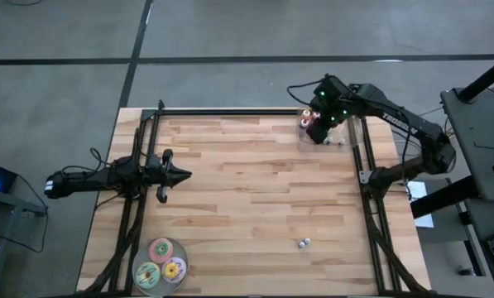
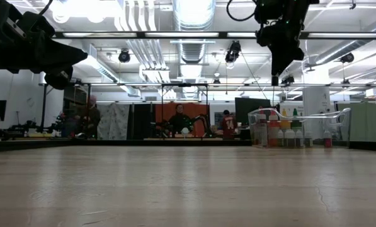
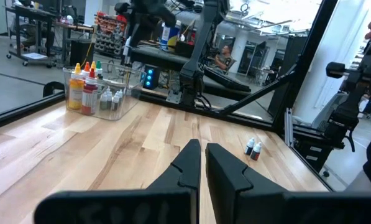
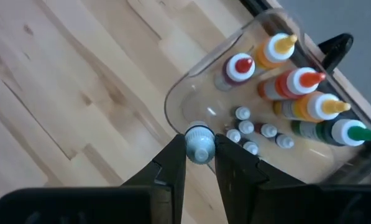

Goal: Pick & Place food coloring
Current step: Put the small purple food coloring bottle into the bin, then put the small blue food coloring bottle into the bin

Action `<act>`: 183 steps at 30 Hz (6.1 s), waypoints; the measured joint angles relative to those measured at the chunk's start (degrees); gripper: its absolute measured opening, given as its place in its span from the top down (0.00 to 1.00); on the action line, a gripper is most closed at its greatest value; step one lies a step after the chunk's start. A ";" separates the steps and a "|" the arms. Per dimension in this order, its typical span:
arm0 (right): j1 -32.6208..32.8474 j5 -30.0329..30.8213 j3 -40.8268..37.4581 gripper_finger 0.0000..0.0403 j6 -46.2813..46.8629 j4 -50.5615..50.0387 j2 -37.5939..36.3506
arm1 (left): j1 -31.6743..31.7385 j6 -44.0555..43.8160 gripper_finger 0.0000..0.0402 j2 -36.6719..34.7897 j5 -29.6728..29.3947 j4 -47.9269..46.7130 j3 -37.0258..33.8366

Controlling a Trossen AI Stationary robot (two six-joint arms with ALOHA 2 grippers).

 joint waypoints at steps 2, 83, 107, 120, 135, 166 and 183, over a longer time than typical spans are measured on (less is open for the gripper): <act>-0.03 0.00 -0.59 0.83 -0.41 0.05 0.63 | 0.00 0.00 1.00 0.00 0.00 0.00 0.00; -5.38 1.14 -29.17 0.83 0.58 30.23 1.62 | 0.00 0.00 1.00 0.02 0.00 0.00 0.00; -6.75 1.57 -32.34 0.83 -0.56 33.24 1.65 | 0.00 0.00 1.00 0.01 0.00 0.00 0.00; -6.73 1.53 -32.94 0.83 -1.39 33.95 1.67 | 0.00 -0.01 1.00 0.00 -0.01 0.00 0.00; -6.69 1.53 -32.93 0.80 -1.36 33.93 1.67 | 0.00 0.00 1.00 0.00 0.00 0.00 0.00; -6.69 1.38 -30.11 0.77 -1.39 32.86 -4.07 | 0.00 0.00 1.00 0.02 0.00 0.00 0.00; -0.77 -12.16 -28.90 0.69 -7.29 27.16 -15.69 | 0.00 0.00 1.00 0.01 0.00 0.00 0.00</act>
